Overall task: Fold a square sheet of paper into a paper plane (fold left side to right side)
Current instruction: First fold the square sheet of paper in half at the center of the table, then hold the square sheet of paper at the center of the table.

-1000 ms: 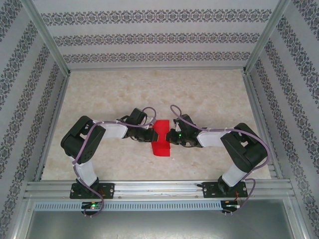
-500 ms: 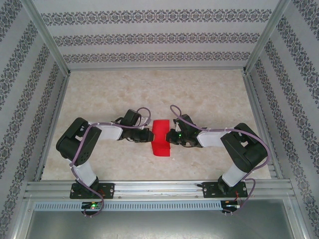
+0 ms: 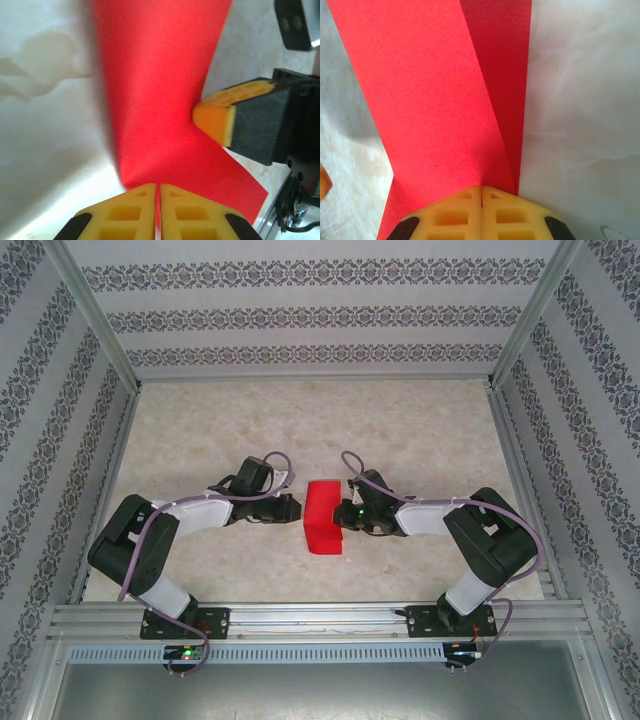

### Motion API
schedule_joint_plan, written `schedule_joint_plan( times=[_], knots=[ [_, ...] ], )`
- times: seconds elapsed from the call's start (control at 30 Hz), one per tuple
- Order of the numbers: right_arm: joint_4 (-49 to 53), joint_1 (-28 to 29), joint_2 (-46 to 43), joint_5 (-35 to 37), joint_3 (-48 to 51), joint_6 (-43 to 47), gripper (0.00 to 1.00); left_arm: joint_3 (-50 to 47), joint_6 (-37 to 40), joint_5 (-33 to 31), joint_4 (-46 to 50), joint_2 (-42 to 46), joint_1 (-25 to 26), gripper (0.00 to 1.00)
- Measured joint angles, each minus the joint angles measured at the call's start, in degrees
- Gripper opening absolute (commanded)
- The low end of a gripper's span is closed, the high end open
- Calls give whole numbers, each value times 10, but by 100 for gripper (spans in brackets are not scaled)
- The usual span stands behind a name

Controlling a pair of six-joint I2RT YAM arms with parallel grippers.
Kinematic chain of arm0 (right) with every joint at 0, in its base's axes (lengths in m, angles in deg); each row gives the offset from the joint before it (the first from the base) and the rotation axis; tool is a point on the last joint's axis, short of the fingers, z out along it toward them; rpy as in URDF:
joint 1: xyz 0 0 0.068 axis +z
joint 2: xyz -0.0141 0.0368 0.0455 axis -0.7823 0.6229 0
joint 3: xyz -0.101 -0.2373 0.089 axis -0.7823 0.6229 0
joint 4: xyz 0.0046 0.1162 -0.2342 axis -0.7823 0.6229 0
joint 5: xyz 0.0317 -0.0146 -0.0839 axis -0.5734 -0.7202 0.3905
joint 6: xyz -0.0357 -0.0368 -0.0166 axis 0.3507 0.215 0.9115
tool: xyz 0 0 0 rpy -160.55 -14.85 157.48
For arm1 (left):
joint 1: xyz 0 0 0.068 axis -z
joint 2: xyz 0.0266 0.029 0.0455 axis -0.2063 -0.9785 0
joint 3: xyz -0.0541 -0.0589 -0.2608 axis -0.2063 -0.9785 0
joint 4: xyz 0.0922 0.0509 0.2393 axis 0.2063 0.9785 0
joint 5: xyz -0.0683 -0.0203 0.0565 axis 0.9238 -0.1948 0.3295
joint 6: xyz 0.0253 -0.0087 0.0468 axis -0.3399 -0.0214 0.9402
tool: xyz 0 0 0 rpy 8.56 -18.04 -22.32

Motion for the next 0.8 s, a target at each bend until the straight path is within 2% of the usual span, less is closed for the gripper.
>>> schedule_joint_plan(
  times=[0.43, 0.8],
  knots=[
    [5, 0, 0, 1, -2, 0, 0, 30, -19, 3, -21, -90, 49, 8],
    [15, 0, -1, 1, -8, 1, 0, 31, -22, -8, -21, -99, 53, 8]
  ],
)
